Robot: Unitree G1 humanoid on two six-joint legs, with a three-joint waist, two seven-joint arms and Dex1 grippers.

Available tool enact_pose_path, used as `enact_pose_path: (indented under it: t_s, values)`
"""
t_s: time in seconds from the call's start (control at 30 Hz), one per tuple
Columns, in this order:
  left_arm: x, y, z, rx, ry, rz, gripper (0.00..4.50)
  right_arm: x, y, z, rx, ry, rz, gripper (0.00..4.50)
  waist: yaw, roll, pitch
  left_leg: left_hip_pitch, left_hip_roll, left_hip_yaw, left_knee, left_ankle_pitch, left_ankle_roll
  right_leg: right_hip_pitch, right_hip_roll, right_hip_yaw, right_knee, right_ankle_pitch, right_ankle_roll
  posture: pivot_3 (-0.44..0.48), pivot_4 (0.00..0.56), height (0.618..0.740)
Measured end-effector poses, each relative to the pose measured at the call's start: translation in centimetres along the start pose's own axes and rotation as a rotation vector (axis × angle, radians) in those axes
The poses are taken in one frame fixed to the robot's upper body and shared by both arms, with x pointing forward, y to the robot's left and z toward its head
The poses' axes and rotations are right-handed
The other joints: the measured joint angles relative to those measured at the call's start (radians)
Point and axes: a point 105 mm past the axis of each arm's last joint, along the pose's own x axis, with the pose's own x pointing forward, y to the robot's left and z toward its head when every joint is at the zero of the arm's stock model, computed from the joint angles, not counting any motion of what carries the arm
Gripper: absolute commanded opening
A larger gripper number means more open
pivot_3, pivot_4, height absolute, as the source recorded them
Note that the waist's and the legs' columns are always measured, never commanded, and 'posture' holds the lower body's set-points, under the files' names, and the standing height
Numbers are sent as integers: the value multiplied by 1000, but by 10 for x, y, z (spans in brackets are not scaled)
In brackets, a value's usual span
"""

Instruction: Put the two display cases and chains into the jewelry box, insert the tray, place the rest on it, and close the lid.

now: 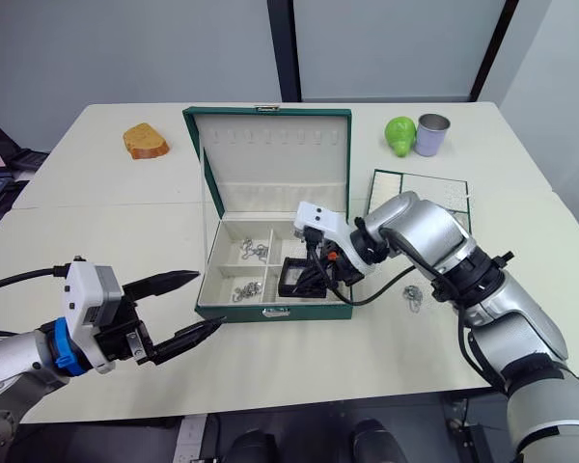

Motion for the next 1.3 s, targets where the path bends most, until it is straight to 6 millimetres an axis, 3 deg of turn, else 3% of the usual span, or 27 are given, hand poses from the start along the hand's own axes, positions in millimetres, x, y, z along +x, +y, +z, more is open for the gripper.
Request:
enact_pose_path:
  t_s: [0.2,0.27,0.47,0.67,0.73,0.83,0.93,1.07,1.3]
  values:
    - [2,-1,0,1,0,-11,4500,3,-4,-6,-6,18,-16,21,0,0,0,0,0,0,0,0,0,0,0,0,0,0,0,0,150,740]
    - [3,-1,0,-1,2,-16,4500,5,-5,-7,-10,18,-22,756,-1,0,0,0,0,0,0,0,0,0,0,0,0,0,0,0,150,740]
    - [3,-1,0,-2,10,-17,4500,6,-6,-5,-5,-9,-8,2157,-1,0,0,0,0,0,0,0,0,0,0,0,0,0,0,0,150,740]
    - [4,1,3,-9,9,-26,4500,-9,-5,11,-5,-118,1,3711,-1,0,0,0,0,0,0,0,0,0,0,0,0,0,0,0,150,740]
    - [5,4,4,-25,10,-28,4500,-19,-5,20,-11,-193,-2,4458,0,0,0,0,0,0,0,0,0,0,0,0,0,0,0,0,150,740]
    - [6,9,6,-48,11,-28,4500,-37,-1,31,-39,-321,-6,4484,2,0,0,0,0,0,-1,0,0,1,0,0,-1,0,0,0,150,740]
    - [8,13,9,-63,8,-33,4500,-55,-1,26,-55,-421,-51,4484,4,0,0,0,0,0,-1,0,0,2,0,-1,-2,0,0,0,150,740]
    - [6,25,6,-105,17,-9,4500,-83,-13,1,-15,-491,-198,4484,3,0,0,0,-1,0,-1,0,0,2,0,0,-2,0,0,0,150,740]
    - [-21,76,-6,-108,50,210,4500,-138,-29,-70,121,-583,-540,4484,2,0,0,0,-1,2,-1,0,0,2,0,1,-3,0,0,0,150,740]
